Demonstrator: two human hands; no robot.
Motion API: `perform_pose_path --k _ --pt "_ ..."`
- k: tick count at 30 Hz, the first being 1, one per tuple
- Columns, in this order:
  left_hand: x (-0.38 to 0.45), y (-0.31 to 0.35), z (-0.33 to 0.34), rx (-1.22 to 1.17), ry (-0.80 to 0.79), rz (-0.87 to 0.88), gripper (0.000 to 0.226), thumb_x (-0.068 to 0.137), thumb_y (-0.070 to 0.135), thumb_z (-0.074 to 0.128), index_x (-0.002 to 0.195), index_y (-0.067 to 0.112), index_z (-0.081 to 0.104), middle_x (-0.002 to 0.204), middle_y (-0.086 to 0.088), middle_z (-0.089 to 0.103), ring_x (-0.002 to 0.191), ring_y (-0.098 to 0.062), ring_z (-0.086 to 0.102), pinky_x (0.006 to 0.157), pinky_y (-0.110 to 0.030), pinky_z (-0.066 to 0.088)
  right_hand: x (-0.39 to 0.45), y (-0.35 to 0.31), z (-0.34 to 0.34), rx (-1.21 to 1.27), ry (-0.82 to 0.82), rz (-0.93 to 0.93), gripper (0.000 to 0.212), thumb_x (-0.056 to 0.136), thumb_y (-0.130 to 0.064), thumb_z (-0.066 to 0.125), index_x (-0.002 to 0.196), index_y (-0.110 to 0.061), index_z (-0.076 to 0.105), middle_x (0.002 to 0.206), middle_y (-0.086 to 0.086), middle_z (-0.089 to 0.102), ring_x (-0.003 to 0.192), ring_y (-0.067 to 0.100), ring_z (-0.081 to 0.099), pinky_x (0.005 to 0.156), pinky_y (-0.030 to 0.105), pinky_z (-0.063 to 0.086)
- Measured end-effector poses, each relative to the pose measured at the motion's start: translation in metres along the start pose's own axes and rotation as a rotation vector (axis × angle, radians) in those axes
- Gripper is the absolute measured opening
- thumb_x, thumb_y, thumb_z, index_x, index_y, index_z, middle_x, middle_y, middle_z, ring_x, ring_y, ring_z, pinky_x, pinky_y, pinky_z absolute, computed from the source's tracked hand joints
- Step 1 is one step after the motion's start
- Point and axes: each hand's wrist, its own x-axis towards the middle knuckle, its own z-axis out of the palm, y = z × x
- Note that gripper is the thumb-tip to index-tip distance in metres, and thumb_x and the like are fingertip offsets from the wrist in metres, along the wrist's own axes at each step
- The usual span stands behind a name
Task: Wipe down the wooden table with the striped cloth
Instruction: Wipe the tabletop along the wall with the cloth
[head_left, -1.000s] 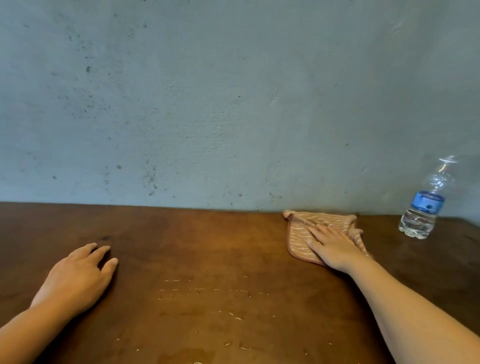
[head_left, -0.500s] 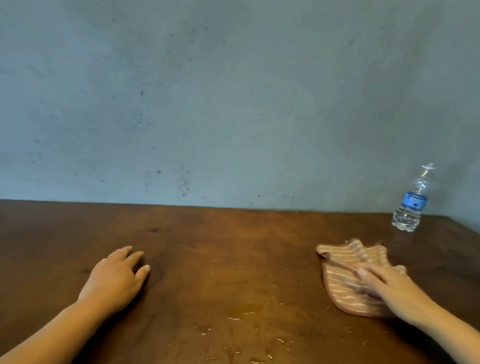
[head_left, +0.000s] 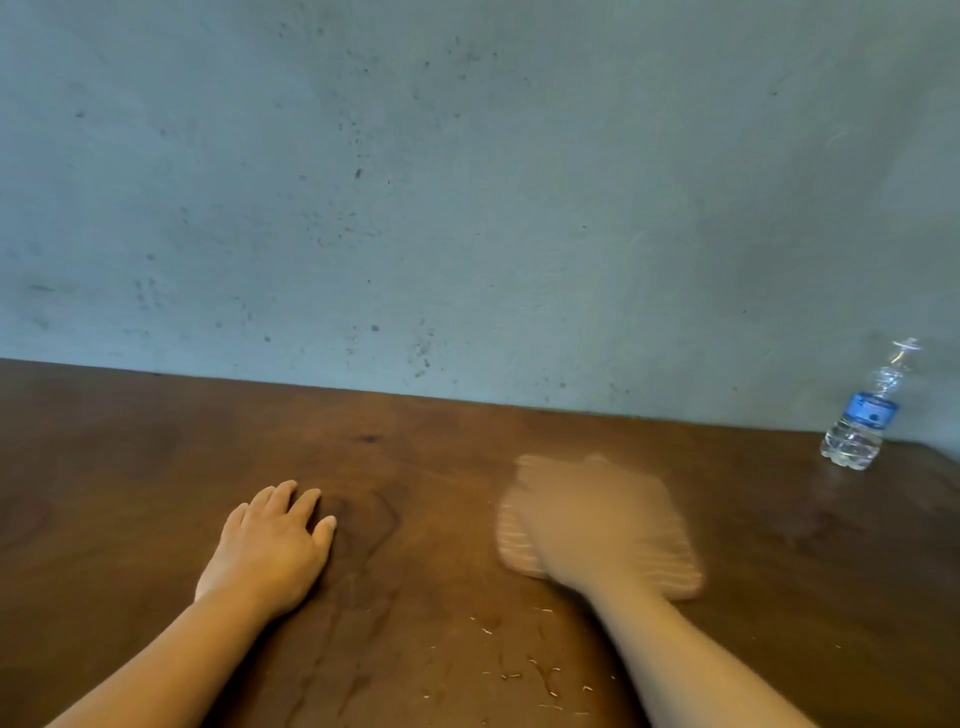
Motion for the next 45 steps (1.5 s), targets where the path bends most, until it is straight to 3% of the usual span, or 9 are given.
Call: perform_pose_path --k 5,12,18,21,26,30,35,40,45 --pt "-0.002 -0.001 -0.001 -0.018 0.020 -0.010 0.057 0.099 0.051 0.024 0.151 0.028 0.026 0.159 0.002 0.021 0.146 -0.017 0.018 0.119 -0.035 0.019 -0.032 -0.107 0.019 -0.057 -0.109 -0.290 0.076 0.092 -0.075 0.013 0.157 -0.036 0.013 0.166 -0.002 -0.002 0.152 0.023 -0.011 0.121 0.048 -0.004" --pt "-0.004 -0.002 -0.005 -0.014 -0.008 0.005 0.056 0.100 0.050 0.024 0.151 0.028 0.024 0.160 0.003 0.020 0.146 -0.016 0.018 0.118 -0.033 0.019 -0.035 0.000 -0.016 -0.098 0.013 -0.322 0.055 0.100 -0.061 0.019 0.152 -0.045 0.021 0.162 -0.019 0.016 0.150 0.006 0.006 0.121 0.039 -0.002" --pt "-0.004 0.002 -0.004 -0.044 0.014 -0.003 0.055 0.100 0.047 0.024 0.151 0.026 0.027 0.159 0.001 0.021 0.146 -0.018 0.019 0.118 -0.034 0.020 -0.028 0.195 -0.055 -0.137 0.025 0.314 0.061 0.103 -0.053 0.018 0.157 -0.026 0.021 0.165 -0.005 0.012 0.152 0.016 0.007 0.122 0.038 0.005" --pt "-0.002 0.007 -0.004 -0.030 0.011 0.010 0.056 0.100 0.045 0.022 0.151 0.024 0.026 0.159 -0.002 0.020 0.146 -0.019 0.016 0.118 -0.036 0.018 -0.019 0.212 -0.045 -0.115 0.014 0.475 0.077 0.095 -0.064 0.003 0.158 -0.023 0.015 0.166 0.000 0.009 0.152 0.023 0.005 0.123 0.039 0.005" --pt "-0.001 0.000 0.000 -0.041 0.000 0.015 0.056 0.100 0.044 0.021 0.152 0.023 0.025 0.160 -0.004 0.019 0.146 -0.022 0.016 0.119 -0.039 0.017 -0.023 0.076 -0.023 -0.054 0.044 0.422 0.065 0.102 -0.052 0.013 0.159 -0.022 0.008 0.166 0.006 -0.001 0.152 0.028 -0.001 0.122 0.045 0.003" --pt "-0.001 -0.002 0.000 -0.047 0.019 0.020 0.055 0.100 0.045 0.022 0.151 0.024 0.027 0.159 -0.003 0.021 0.146 -0.021 0.017 0.118 -0.038 0.018 -0.030 -0.064 0.017 -0.163 -0.006 -0.010 0.055 0.103 -0.043 0.024 0.155 -0.026 0.024 0.166 0.008 0.006 0.151 0.037 0.000 0.120 0.052 0.004" --pt "0.000 -0.006 -0.001 -0.085 0.012 0.008 0.054 0.099 0.047 0.028 0.150 0.026 0.030 0.158 0.000 0.024 0.145 -0.018 0.020 0.118 -0.037 0.020 -0.056 -0.129 0.032 -0.098 -0.091 -0.341 0.063 0.100 -0.057 0.012 0.158 -0.031 0.010 0.166 -0.006 -0.003 0.152 0.018 -0.009 0.122 0.044 -0.002" --pt "-0.004 -0.003 -0.005 -0.069 0.004 0.012 0.053 0.101 0.045 0.027 0.151 0.025 0.028 0.159 0.001 0.022 0.146 -0.018 0.019 0.118 -0.034 0.018 -0.060 -0.047 -0.002 -0.113 -0.038 -0.325 0.057 0.102 -0.056 0.016 0.156 -0.037 0.018 0.164 -0.013 0.010 0.151 0.008 0.003 0.119 0.033 -0.006" --pt "-0.004 -0.006 -0.011 -0.095 -0.043 0.047 0.054 0.100 0.043 0.034 0.151 0.025 0.028 0.158 0.000 0.025 0.144 -0.020 0.025 0.118 -0.035 0.022 -0.065 0.095 -0.040 -0.190 0.033 0.049 0.057 0.103 -0.054 0.020 0.155 -0.032 0.023 0.164 -0.011 0.014 0.150 0.008 0.009 0.120 0.033 0.002"
